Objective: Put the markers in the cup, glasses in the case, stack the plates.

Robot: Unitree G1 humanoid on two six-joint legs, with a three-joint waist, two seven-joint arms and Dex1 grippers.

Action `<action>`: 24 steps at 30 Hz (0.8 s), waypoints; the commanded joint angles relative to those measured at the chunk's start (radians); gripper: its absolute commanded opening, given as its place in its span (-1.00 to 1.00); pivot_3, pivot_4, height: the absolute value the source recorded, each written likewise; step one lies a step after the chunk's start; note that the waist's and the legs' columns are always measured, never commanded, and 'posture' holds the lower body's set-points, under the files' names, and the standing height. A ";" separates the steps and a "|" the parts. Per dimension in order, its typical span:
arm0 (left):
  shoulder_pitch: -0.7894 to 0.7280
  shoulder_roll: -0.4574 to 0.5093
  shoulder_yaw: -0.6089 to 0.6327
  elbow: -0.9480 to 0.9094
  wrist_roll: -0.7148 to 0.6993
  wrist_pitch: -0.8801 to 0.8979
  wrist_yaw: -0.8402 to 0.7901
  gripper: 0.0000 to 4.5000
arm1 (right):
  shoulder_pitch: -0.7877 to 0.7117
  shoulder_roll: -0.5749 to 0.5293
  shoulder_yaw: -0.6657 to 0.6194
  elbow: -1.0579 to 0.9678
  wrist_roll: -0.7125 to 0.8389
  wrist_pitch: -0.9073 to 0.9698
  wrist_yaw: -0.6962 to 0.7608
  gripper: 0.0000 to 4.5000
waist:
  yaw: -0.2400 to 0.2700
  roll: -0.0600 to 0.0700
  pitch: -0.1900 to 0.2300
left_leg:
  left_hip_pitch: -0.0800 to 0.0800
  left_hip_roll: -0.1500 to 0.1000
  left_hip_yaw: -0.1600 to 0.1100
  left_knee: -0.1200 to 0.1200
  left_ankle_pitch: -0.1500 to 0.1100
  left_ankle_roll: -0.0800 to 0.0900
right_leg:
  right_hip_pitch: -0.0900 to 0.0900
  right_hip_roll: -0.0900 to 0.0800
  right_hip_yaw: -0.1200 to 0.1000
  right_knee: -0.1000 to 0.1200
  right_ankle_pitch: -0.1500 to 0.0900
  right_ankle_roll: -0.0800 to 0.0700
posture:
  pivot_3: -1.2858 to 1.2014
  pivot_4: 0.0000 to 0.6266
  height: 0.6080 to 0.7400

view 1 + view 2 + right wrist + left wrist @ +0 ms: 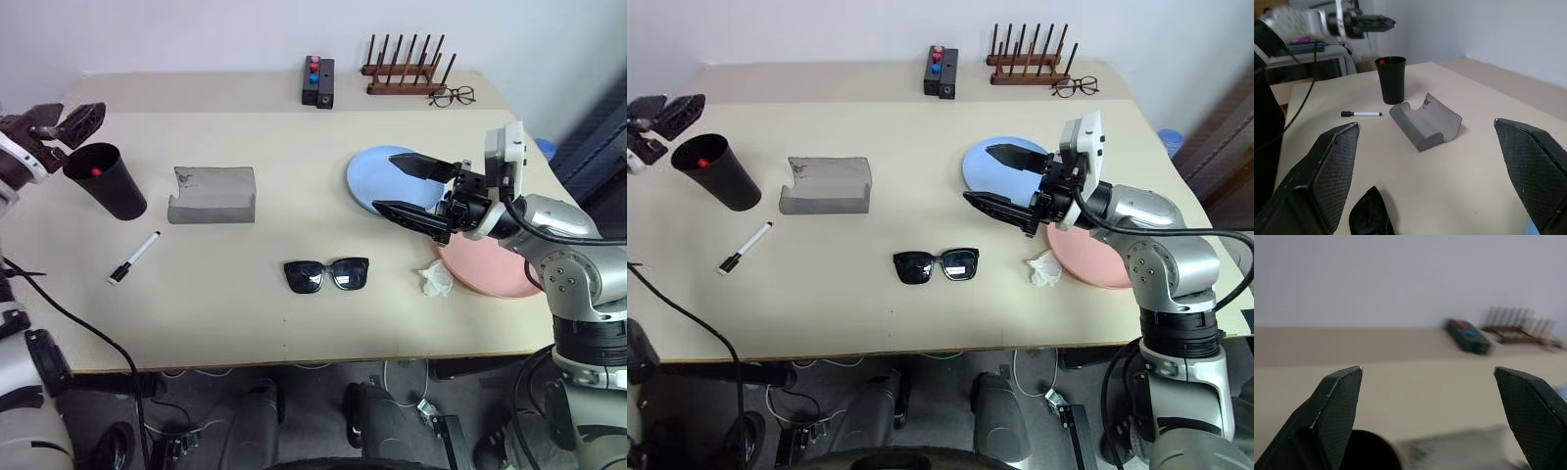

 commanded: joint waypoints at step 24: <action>-0.213 -0.011 -0.710 0.178 0.387 0.236 -0.162 0.98 | 0.010 -0.005 -0.030 -0.041 0.004 -0.009 -0.015 1.00 | 0.004 0.000 0.000 | -0.003 0.001 0.000 0.000 0.000 0.000 | -0.002 0.002 0.000 -0.001 -0.001 -0.003 | 0.03 -0.52 1.00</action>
